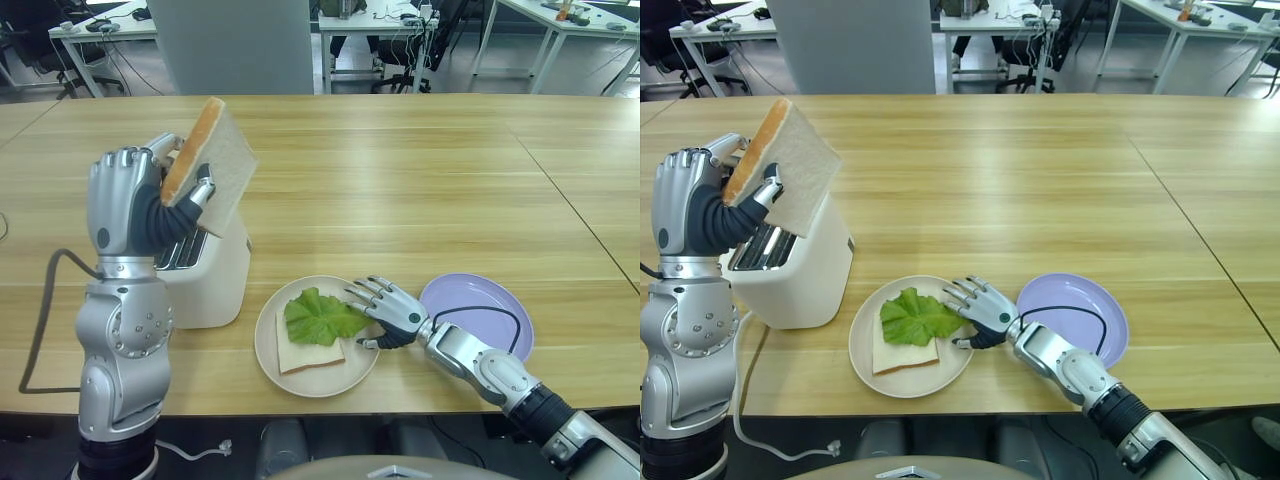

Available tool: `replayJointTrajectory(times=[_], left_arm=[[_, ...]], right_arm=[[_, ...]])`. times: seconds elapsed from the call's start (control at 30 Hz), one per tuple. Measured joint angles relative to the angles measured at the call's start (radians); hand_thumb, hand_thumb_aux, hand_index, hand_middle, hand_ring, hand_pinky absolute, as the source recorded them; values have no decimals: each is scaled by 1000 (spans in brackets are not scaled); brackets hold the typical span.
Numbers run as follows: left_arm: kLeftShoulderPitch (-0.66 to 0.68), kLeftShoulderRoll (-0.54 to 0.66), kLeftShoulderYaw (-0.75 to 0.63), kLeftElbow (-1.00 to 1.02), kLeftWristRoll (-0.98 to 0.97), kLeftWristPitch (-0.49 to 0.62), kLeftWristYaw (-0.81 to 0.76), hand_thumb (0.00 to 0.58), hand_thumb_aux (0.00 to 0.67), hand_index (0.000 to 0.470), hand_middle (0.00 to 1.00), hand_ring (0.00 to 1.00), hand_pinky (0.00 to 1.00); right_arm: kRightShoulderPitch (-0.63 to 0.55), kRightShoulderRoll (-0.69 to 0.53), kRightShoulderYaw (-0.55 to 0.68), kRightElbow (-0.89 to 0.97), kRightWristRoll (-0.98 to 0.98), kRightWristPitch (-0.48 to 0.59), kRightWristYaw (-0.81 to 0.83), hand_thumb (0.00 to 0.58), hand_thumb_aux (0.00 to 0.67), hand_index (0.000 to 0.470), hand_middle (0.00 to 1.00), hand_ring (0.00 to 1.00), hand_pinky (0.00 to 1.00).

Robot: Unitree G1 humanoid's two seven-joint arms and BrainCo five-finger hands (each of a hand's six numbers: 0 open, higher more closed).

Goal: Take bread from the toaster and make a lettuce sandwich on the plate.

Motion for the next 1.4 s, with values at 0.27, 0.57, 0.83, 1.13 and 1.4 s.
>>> replayJointTrajectory(times=[0.27, 0.57, 0.83, 1.13, 1.4], left_arm=[[33, -48, -21, -4, -17, -49, -3, 580, 670, 460, 1000, 1000, 1000], [73, -90, -31, -7, -19, -99, 3, 580, 670, 460, 1000, 1000, 1000], [96, -121, -61, 5, -18, -130, 4, 580, 670, 460, 1000, 1000, 1000], [107, -126, -74, 21, -15, -140, 3, 580, 670, 460, 1000, 1000, 1000], [107, -127, -105, 45, -6, -147, -1, 580, 670, 460, 1000, 1000, 1000]], right_arm=[[-5, 34, 1, 31, -8, 20, -30, 580, 670, 460, 0, 0, 0], [-6, 43, -4, 28, -4, 26, -52, 580, 670, 460, 0, 0, 0], [0, 75, -22, -125, 33, 12, -59, 580, 670, 460, 0, 0, 0], [24, 112, -29, -209, 50, -3, -16, 580, 670, 460, 0, 0, 0], [61, 118, -4, -209, 54, -38, 18, 580, 670, 460, 0, 0, 0]])
